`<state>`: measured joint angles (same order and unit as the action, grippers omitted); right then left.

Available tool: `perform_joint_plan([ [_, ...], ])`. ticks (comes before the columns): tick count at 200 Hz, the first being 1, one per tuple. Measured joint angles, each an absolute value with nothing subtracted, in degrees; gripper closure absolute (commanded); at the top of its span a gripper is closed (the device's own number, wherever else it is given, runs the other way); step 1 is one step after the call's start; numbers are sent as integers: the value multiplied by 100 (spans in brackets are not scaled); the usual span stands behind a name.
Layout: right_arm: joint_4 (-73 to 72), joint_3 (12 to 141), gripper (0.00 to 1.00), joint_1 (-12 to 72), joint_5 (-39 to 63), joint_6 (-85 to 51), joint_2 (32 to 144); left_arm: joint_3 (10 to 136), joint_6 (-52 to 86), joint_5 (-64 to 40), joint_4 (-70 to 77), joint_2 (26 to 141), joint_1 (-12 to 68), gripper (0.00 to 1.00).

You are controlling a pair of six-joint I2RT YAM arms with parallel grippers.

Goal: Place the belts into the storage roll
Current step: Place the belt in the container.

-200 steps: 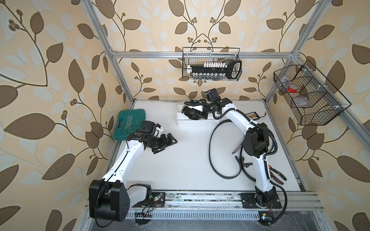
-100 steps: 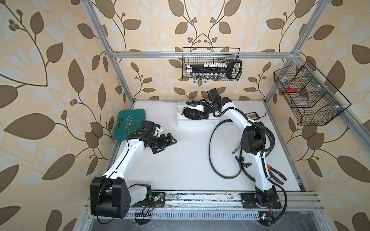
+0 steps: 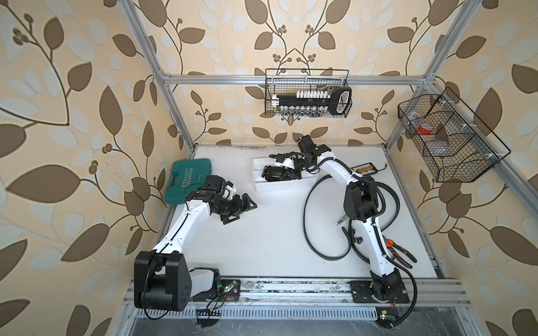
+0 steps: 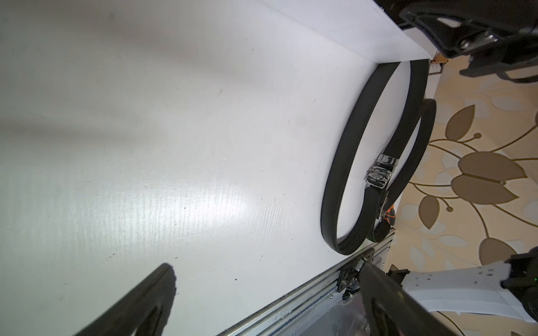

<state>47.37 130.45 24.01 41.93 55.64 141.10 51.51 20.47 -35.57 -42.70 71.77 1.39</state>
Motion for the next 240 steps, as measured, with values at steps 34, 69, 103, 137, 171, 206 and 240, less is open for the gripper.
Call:
perform_joint_plan([
  [34, 4720, 13045, 66, 2392, 4362, 5537, 14112, 5151, 2043, -3667, -4224, 7205, 104, 1],
  [69, 4569, 13041, 53, 2414, 4593, 5487, 14112, 5151, 2021, -3736, -4215, 7273, 102, 1],
  [103, 4309, 13037, 44, 2541, 4698, 5404, 14112, 5151, 1999, -3754, -4195, 7273, 102, 1],
  [137, 3892, 12921, 39, 2652, 4700, 5214, 14103, 5151, 1988, -3754, -4191, 7273, 102, 1],
  [171, 3216, 12105, 35, 2648, 4593, 4856, 13686, 5151, 1986, -3756, -4187, 7269, 102, 1],
  [206, 2257, 10792, 30, 2596, 4066, 4195, 12444, 5144, 1986, -3758, -4176, 7131, 102, 1],
  [240, 1695, 10082, 27, 2569, 3004, 3131, 11122, 5144, 1988, -3817, -4169, 6969, 102, 1],
])
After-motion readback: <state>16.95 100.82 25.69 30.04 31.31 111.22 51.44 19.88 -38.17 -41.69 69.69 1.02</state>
